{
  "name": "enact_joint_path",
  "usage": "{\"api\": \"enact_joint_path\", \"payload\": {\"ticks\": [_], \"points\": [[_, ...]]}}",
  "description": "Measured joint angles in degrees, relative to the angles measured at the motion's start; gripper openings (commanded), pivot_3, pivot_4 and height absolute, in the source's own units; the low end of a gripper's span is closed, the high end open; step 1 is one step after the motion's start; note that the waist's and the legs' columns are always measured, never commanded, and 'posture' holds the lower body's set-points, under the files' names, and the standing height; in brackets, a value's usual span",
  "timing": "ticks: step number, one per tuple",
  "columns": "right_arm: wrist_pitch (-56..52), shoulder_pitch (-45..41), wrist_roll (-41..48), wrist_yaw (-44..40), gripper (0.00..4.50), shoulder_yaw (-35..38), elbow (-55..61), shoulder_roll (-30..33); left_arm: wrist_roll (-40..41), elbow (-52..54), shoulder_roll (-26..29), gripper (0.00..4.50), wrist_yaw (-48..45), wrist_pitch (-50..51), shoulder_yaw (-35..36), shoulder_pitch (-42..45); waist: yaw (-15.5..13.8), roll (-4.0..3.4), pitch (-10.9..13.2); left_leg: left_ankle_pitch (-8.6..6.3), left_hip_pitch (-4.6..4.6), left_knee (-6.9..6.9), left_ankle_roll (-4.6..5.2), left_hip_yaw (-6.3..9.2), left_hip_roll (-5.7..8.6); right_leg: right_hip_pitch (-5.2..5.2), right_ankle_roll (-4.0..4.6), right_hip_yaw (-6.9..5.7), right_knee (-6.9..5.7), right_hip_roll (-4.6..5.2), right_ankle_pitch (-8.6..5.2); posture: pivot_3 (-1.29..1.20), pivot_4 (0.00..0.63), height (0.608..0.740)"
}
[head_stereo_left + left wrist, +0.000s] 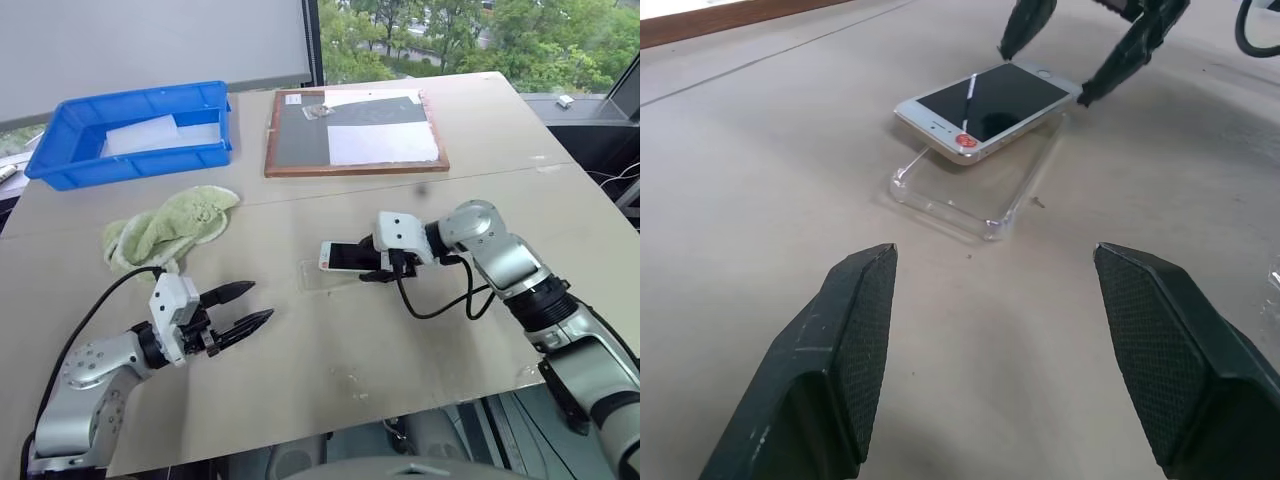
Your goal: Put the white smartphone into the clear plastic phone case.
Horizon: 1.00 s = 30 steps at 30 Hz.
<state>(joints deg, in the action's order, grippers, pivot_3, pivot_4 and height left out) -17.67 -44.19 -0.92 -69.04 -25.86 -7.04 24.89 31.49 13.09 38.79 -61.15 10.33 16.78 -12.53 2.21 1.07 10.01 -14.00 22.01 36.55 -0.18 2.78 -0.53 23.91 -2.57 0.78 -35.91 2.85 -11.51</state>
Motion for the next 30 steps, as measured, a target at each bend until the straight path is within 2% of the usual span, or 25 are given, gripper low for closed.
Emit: {"api": "enact_joint_path", "payload": {"ticks": [4,8,18,21,22,25,30], "points": [[-2.4,-1.7,1.0,0.9,4.44,0.4,-0.9,-1.9,-0.4,-0.1,-0.2,3.22,0.2,-0.7,0.1,-0.5,0.1,0.00,0.0,0.00,0.01,0.00,0.00,0.00,0.00,0.01,-0.01,0.00,0.00,0.00,0.01,0.00,0.150,0.740],[-4.2,-2.6,0.1,4.8,4.44,1.1,-4.7,-4.1,-0.4,0.3,-0.9,3.22,1.0,-0.8,0.2,-2.8,-0.1,0.00,0.0,0.00,0.02,-0.01,0.00,0.02,0.00,0.02,0.00,-0.01,0.00,0.00,0.00,0.00,0.150,0.740],[-4.5,-2.6,-1.7,5.7,4.44,0.8,-11.6,-4.8,3.0,3.7,0.2,3.22,1.0,1.5,1.5,-2.6,0.0,-0.01,0.0,0.00,0.02,-0.01,0.00,0.01,0.02,0.03,-0.01,0.00,-0.01,0.01,0.01,0.00,0.150,0.740],[-4.4,-2.6,-1.7,5.5,4.50,0.8,-11.8,-4.8,4.7,3.7,1.5,3.87,0.0,2.4,3.2,-1.8,0.1,-0.01,0.0,0.00,0.02,0.00,0.00,0.01,0.02,0.02,-0.01,0.00,-0.01,0.00,0.01,0.00,0.150,0.740],[-4.3,-2.6,-1.7,5.4,3.96,0.8,-11.9,-4.8,4.7,3.7,1.8,4.38,-0.2,2.2,3.6,-1.6,0.1,-0.01,0.0,0.00,0.01,0.00,0.00,0.00,0.02,0.02,-0.01,0.01,-0.01,0.01,0.01,0.00,0.150,0.740],[-3.6,-2.6,-1.9,5.4,3.00,0.8,-12.3,-4.9,4.9,3.7,1.9,4.50,-1.4,2.1,3.7,-1.3,0.1,-0.01,0.0,0.00,0.02,0.00,0.00,-0.02,0.03,0.02,-0.01,0.02,0.00,0.01,0.02,0.00,0.150,0.740],[-3.3,-2.6,-1.9,5.1,3.00,0.9,-12.6,-4.8,4.7,3.7,2.1,4.50,-0.8,1.9,4.2,0.3,0.0,0.00,0.0,0.00,0.01,0.00,0.00,0.02,0.02,0.02,-0.01,-0.01,-0.02,0.00,0.02,0.00,0.150,0.740]]}}
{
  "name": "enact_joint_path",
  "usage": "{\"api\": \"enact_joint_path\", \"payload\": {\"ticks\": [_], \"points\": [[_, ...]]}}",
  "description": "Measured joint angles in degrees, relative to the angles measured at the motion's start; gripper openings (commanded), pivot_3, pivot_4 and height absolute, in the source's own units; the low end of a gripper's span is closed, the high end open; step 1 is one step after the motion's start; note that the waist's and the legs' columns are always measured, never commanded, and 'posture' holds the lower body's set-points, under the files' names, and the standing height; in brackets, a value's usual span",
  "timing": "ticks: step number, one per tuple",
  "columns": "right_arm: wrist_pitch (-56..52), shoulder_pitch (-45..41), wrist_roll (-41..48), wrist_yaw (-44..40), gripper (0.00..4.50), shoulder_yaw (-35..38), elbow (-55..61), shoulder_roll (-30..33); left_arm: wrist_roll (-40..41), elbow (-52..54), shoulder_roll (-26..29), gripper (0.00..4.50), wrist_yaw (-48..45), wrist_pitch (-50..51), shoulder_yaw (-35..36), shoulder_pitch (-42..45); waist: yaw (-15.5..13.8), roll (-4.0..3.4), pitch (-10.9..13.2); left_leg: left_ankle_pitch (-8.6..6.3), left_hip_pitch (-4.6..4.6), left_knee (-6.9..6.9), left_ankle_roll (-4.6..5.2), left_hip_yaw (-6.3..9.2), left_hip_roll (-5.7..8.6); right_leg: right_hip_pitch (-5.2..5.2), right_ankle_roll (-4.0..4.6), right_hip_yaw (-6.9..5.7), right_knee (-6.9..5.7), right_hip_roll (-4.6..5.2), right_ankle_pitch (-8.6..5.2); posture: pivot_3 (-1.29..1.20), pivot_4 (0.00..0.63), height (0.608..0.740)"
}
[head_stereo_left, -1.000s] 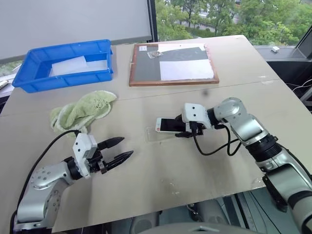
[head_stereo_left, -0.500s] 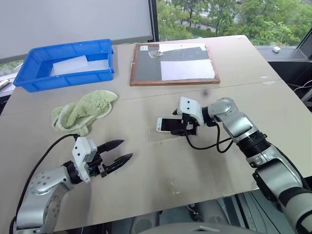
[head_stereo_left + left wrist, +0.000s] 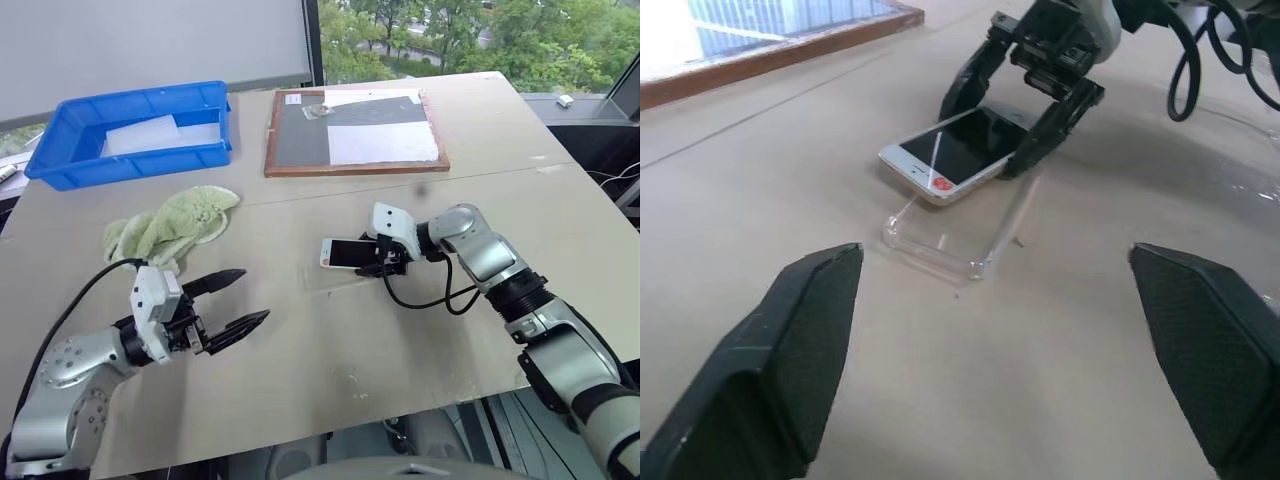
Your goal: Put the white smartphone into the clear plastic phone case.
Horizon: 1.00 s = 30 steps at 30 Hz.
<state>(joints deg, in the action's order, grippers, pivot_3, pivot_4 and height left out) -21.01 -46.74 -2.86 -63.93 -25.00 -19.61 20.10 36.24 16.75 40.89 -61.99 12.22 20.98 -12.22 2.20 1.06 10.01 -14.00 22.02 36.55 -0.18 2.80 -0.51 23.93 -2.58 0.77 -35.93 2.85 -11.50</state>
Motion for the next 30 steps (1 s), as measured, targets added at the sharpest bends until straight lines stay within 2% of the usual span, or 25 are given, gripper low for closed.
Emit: {"api": "enact_joint_path", "payload": {"ticks": [4,12,30], "points": [[0.0,0.3,0.1,-0.7,3.00,0.0,1.0,0.7,0.0,0.0,0.0,4.50,0.5,0.5,0.6,0.1,0.0,-0.01,0.0,0.00,0.02,0.00,0.00,-0.03,0.01,0.00,0.00,0.03,0.00,0.01,0.00,0.00,0.150,0.740],[-0.2,1.4,-0.2,-4.3,3.00,-1.3,10.2,4.6,0.0,0.0,-0.1,4.50,1.0,2.0,0.6,-0.4,0.1,-0.01,0.0,0.00,0.02,0.00,0.00,-0.01,0.00,0.02,-0.01,0.02,0.01,0.00,0.00,0.00,0.150,0.740],[2.2,-1.2,-4.4,-6.7,3.00,-6.2,8.0,4.7,-0.1,0.6,-0.2,4.50,1.2,2.5,0.4,-1.6,0.1,0.00,0.0,0.00,-0.01,0.00,0.00,-0.03,0.00,0.01,0.00,0.03,0.00,0.00,0.00,0.00,0.150,0.740]]}}
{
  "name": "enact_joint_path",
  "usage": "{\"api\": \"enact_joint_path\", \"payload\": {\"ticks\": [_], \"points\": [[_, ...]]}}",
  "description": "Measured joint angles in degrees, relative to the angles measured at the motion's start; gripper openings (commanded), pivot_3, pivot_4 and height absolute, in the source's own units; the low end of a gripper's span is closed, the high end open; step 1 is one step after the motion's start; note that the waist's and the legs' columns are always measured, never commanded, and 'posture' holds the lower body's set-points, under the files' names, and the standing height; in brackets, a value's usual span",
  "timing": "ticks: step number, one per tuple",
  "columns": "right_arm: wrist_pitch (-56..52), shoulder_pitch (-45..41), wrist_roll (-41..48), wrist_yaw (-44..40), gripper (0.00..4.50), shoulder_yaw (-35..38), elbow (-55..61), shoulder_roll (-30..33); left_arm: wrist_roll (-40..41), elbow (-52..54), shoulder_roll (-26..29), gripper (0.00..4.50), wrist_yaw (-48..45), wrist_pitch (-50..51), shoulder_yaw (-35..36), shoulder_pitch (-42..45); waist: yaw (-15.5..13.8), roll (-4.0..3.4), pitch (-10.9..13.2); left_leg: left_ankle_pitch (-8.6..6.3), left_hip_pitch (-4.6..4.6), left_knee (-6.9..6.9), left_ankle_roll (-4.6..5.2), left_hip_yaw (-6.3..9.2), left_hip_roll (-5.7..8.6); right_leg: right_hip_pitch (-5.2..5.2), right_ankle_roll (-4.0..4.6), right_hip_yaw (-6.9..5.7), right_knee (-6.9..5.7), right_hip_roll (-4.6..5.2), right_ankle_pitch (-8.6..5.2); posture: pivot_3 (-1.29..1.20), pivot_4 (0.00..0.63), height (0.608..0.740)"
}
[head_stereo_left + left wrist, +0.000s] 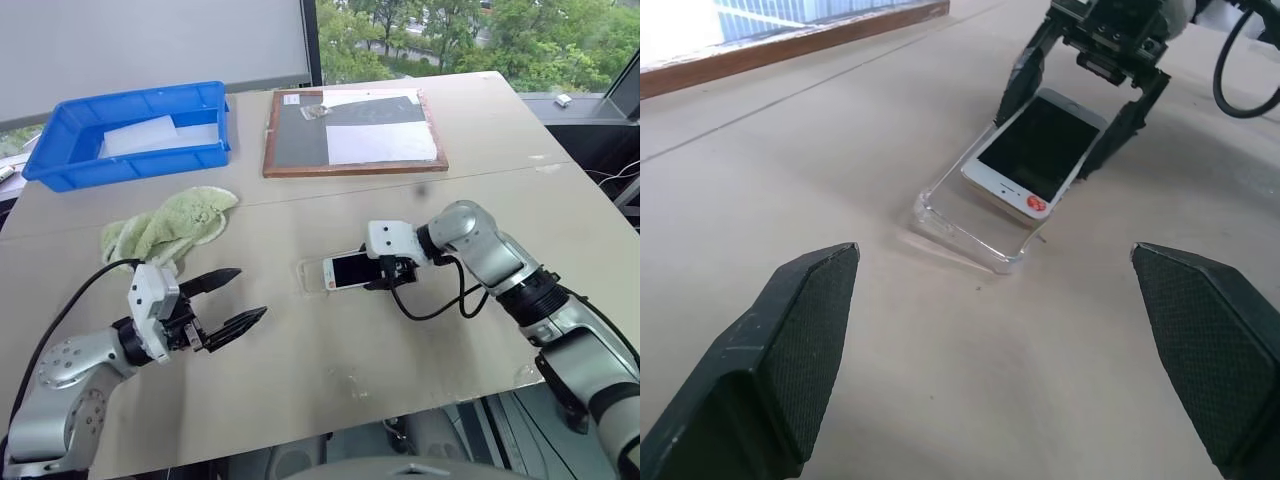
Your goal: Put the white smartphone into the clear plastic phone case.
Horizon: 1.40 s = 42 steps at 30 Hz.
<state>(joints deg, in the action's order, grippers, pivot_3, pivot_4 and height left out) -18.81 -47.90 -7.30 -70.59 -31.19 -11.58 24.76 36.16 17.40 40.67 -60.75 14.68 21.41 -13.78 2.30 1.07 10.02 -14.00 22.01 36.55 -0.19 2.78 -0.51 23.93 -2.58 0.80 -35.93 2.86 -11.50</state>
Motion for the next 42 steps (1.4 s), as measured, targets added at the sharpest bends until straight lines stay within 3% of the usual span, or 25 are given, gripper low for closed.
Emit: {"api": "enact_joint_path", "payload": {"ticks": [12,23,24,25,31,35,37,39,41,42], "points": [[-2.2,-3.0,-0.2,-1.0,3.00,0.0,-5.0,-2.8,-0.1,0.4,-0.5,4.50,0.9,-0.1,-0.8,-1.0,0.1,0.00,0.0,0.00,-0.02,0.00,0.00,0.01,-0.01,0.00,0.00,0.00,-0.02,-0.01,0.00,0.00,0.150,0.740],[4.2,-4.5,-3.3,-0.9,3.00,-1.8,-6.9,-3.4,-0.7,1.5,-0.8,4.50,1.2,-0.2,-1.3,-2.2,0.1,0.01,0.0,0.00,-0.07,0.00,0.00,-0.01,-0.01,-0.03,0.00,0.01,-0.04,-0.01,0.00,0.00,0.150,0.740],[4.7,-4.9,-3.7,-0.8,4.06,-1.9,-7.7,-3.9,-1.1,1.5,-0.8,4.50,1.3,-0.3,-1.4,-2.2,0.2,0.02,0.0,0.00,-0.10,0.00,0.00,-0.03,-0.03,-0.05,0.00,0.03,-0.04,-0.02,0.01,0.00,0.150,0.740],[4.8,-4.9,-3.9,-0.6,4.43,-2.0,-8.1,-4.1,-1.2,1.5,-0.8,4.50,1.3,-0.3,-1.5,-2.1,0.2,0.01,0.0,0.00,-0.10,0.00,0.00,-0.03,-0.04,-0.05,0.00,0.02,-0.05,-0.04,0.01,0.00,0.150,0.740],[3.7,-4.1,-2.8,-1.3,4.48,-1.1,-6.6,-4.2,-2.8,1.3,-1.0,4.50,2.3,-0.3,-2.5,-0.8,0.0,0.00,0.0,0.00,-0.03,0.00,0.00,0.00,-0.03,-0.01,0.01,0.01,-0.06,-0.04,0.01,0.00,0.150,0.740],[-2.1,-3.2,2.1,-1.2,4.48,3.6,0.7,-4.0,-4.4,0.7,-1.4,4.50,3.5,-0.3,-4.2,1.1,-0.1,-0.02,0.0,0.00,0.02,0.01,0.00,0.02,0.01,0.01,0.01,0.01,-0.05,0.00,0.01,0.00,0.150,0.740],[-6.3,-3.3,4.4,-1.1,3.93,6.8,5.9,-2.3,-4.8,0.1,-1.5,4.26,3.5,-0.3,-4.9,2.1,-0.2,-0.02,0.0,0.00,0.02,0.01,0.00,0.05,0.02,0.00,0.01,-0.02,-0.04,0.01,0.01,0.00,0.150,0.740],[-10.1,-2.7,5.8,-0.4,3.07,9.0,10.3,-0.5,-5.7,-0.8,-1.5,3.60,3.5,-0.4,-5.8,3.0,-0.4,-0.02,0.0,0.00,0.01,0.00,0.00,0.06,0.02,-0.01,0.01,-0.03,-0.03,0.01,0.01,0.00,0.150,0.740],[-13.2,0.0,6.6,0.9,2.05,10.4,14.6,1.3,-6.9,-2.2,-1.5,2.63,3.4,-0.6,-7.0,4.2,-0.6,0.01,0.0,0.00,0.01,0.00,0.00,0.08,0.02,-0.02,0.01,-0.06,-0.03,0.01,0.01,0.00,0.150,0.740],[-14.4,1.5,6.9,1.5,1.77,10.8,15.8,1.8,-7.2,-2.8,-1.5,2.40,3.5,-0.7,-7.4,4.6,-0.6,0.01,0.0,0.00,0.02,0.01,0.00,0.06,0.02,-0.02,0.01,-0.05,-0.03,0.01,0.01,0.00,0.150,0.740]]}}
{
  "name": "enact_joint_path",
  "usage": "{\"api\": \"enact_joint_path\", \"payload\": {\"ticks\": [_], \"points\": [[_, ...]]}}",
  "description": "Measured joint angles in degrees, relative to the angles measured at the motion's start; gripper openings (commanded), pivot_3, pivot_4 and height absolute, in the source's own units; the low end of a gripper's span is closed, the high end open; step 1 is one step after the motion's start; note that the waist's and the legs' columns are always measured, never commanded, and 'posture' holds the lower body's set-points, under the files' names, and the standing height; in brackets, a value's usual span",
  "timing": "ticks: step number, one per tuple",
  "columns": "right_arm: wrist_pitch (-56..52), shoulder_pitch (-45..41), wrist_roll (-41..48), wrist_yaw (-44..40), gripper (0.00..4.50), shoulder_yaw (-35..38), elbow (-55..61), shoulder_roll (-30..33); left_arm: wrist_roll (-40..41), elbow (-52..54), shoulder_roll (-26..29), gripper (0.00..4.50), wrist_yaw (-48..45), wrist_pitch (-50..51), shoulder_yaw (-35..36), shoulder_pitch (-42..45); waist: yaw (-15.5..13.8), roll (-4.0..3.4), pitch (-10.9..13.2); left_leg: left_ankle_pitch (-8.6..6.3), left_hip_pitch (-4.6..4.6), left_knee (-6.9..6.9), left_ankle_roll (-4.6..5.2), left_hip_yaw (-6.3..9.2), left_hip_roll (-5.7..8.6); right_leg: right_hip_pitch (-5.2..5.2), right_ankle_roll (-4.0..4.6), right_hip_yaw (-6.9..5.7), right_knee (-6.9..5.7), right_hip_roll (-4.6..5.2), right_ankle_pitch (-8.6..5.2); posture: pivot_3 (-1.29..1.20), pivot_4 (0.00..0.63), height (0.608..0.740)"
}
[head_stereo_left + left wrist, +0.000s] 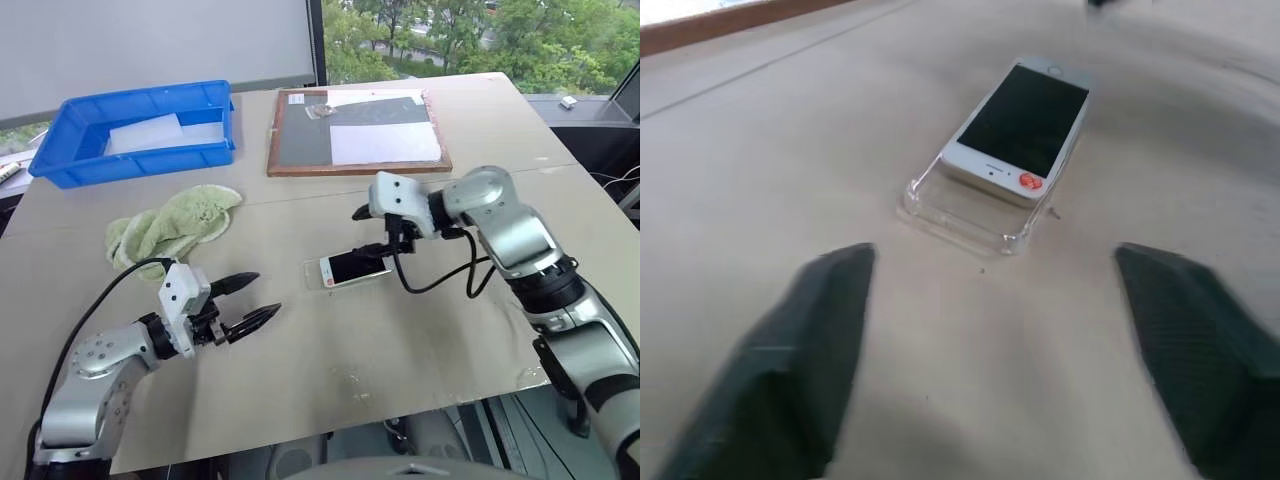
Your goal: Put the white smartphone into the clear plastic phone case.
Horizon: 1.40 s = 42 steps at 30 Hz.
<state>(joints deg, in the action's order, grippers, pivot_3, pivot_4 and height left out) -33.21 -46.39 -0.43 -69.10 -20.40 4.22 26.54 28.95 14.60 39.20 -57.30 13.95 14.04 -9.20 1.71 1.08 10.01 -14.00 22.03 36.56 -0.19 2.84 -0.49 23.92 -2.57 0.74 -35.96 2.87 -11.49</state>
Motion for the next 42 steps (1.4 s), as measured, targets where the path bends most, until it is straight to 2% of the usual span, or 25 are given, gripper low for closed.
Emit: {"api": "enact_joint_path", "payload": {"ticks": [1,3,4,5,10,13,22,28,42], "points": [[-1.6,2.5,0.2,1.4,1.22,0.6,1.6,0.7,-0.7,-0.6,0.0,1.81,0.0,-0.1,-0.8,0.6,0.0,0.00,0.0,0.00,0.01,0.00,0.00,-0.02,0.00,0.00,0.00,0.02,0.01,0.00,0.00,0.00,0.150,0.740],[-4.1,6.3,0.4,4.7,0.31,1.4,3.5,1.3,-1.6,-1.5,-0.1,0.97,0.1,-0.2,-1.8,1.5,0.0,-0.01,0.0,0.00,0.01,0.01,0.00,-0.04,0.01,0.01,-0.01,0.04,0.00,0.01,0.01,0.00,0.150,0.740],[-5.1,7.4,0.4,6.2,0.01,1.7,4.2,1.5,-2.2,-2.0,-0.1,0.54,0.5,-0.2,-2.3,2.0,0.2,-0.01,0.0,0.00,0.01,0.01,0.00,-0.07,0.00,0.02,-0.02,0.07,0.00,0.01,0.01,0.00,0.150,0.740],[-6.2,8.4,0.3,7.8,0.00,2.2,5.2,2.0,-3.0,-2.3,-0.3,0.04,1.3,-0.2,-3.2,2.7,0.3,-0.02,0.0,0.00,0.01,0.02,0.00,-0.07,0.00,0.02,-0.02,0.07,-0.01,0.01,0.01,0.00,0.150,0.740],[-7.7,12.7,-2.3,13.6,0.00,3.8,8.4,8.0,-7.4,-5.3,-0.7,0.04,3.0,-0.2,-7.1,5.1,0.2,0.01,0.0,0.00,0.01,0.03,0.00,-0.06,0.01,0.01,-0.02,0.05,0.00,0.00,0.00,0.00,0.150,0.740],[-7.3,15.1,-3.8,15.6,0.00,3.2,8.2,9.3,-9.1,-7.1,-1.3,0.04,3.8,-0.2,-8.8,6.7,0.2,0.01,0.0,0.00,0.01,0.05,0.00,-0.07,0.01,0.01,-0.03,0.06,-0.01,0.01,0.01,0.00,0.150,0.740],[-5.3,13.1,-7.9,19.2,0.00,-3.1,6.8,6.9,-12.5,-9.1,-4.2,0.04,6.5,-0.3,-13.0,11.8,-0.9,-0.02,0.0,0.00,-0.06,0.34,0.01,0.00,0.03,-0.22,-0.12,0.00,-0.05,0.01,-0.04,0.00,0.150,0.740],[-4.9,12.8,-8.3,19.6,0.00,-5.1,5.8,3.9,-13.2,-9.2,-4.9,0.04,6.9,-0.3,-13.6,12.4,-1.3,-0.03,0.0,0.00,-0.03,0.41,0.01,0.05,0.10,-0.25,-0.06,-0.01,-0.06,0.06,0.01,0.00,0.150,0.740],[-1.3,11.8,-9.5,19.3,0.00,-8.7,5.7,1.6,-13.1,-8.7,-5.1,0.04,7.5,-0.8,-13.3,11.2,-0.9,-0.04,0.0,0.00,-0.07,0.51,0.01,0.06,0.09,-0.24,-0.17,0.00,-0.26,0.06,-0.10,0.00,0.150,0.740]]}}
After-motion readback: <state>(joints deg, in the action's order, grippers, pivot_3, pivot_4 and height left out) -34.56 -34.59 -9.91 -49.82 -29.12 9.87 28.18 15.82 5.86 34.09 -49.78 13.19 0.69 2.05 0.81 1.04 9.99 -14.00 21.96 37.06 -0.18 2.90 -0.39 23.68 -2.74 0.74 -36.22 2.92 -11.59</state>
